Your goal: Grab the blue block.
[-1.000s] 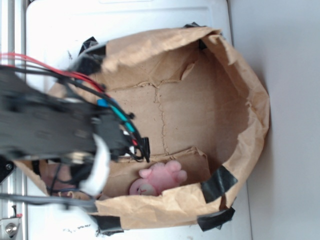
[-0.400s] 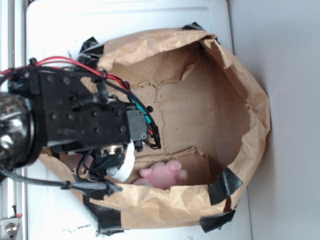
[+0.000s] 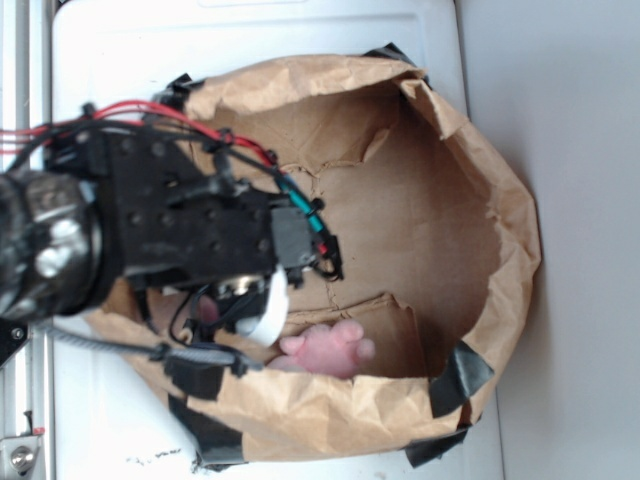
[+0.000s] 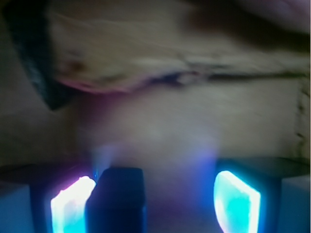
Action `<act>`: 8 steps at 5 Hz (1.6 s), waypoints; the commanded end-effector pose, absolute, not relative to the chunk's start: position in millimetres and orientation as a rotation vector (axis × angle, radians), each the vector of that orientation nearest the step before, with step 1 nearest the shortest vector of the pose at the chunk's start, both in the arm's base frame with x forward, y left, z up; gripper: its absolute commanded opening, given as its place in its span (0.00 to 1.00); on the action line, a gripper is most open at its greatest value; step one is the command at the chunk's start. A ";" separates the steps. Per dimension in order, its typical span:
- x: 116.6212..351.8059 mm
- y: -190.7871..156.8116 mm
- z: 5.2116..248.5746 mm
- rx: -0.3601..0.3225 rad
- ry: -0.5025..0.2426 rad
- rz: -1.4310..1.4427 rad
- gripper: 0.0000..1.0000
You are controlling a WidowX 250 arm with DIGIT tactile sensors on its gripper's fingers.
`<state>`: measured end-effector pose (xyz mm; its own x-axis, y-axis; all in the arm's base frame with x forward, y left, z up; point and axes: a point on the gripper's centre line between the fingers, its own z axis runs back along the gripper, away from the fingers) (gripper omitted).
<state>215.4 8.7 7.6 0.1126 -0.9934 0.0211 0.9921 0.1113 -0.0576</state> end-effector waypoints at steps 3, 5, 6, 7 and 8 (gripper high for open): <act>218.9 34.5 0.1 -0.008 0.001 -1.420 0.00; 223.4 53.7 10.2 0.016 -0.069 -1.395 0.00; 219.9 63.0 23.7 0.043 -0.145 -1.350 0.00; 214.0 68.8 38.5 0.057 -0.190 -1.286 0.00; 205.5 76.8 50.2 0.057 -0.299 -1.092 0.00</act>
